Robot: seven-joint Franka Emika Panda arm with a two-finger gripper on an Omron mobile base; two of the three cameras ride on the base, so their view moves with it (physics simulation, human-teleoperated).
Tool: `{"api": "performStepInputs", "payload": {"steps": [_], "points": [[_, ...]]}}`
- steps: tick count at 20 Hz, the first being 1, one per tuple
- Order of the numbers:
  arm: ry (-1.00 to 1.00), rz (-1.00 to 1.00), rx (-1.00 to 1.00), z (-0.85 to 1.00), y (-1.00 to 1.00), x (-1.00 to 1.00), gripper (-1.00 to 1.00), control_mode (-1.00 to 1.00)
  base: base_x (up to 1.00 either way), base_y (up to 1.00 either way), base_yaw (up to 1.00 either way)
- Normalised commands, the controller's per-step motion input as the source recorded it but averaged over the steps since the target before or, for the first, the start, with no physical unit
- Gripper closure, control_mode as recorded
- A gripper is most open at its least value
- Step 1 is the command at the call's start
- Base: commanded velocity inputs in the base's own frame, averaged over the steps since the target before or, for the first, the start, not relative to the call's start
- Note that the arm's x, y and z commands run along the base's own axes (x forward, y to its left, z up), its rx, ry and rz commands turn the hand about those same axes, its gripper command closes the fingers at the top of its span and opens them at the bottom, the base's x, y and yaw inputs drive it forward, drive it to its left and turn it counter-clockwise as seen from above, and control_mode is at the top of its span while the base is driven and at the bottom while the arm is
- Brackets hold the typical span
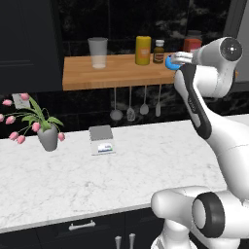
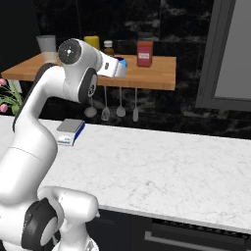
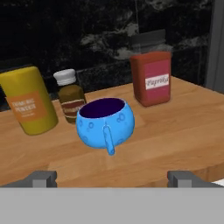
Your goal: Gather all objects into one cabinet and sort the glasses and bowls to opposite sides.
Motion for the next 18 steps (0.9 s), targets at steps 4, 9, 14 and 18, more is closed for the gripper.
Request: {"api": "performStepInputs", "payload": {"steps": [4,9,14,18], "points": [[0.06,0.13,0.00,-0.01,0.09,0.16,-1.00,-1.00,0.00,0.00,0.00],[0.02,0.07,0.00,-0.09,0.00,0.16,-1.00,-1.00,0.00,0.00,0.00],[0.06,0.00,0.00,-0.19,0.02,0.30,-1.00,-1.00,0.00,0.00,0.00],[0.03,0.00,-0.01,-0.17,0.01,0.34,-1.00,-1.00,0.00,0.00,0.00]]}}
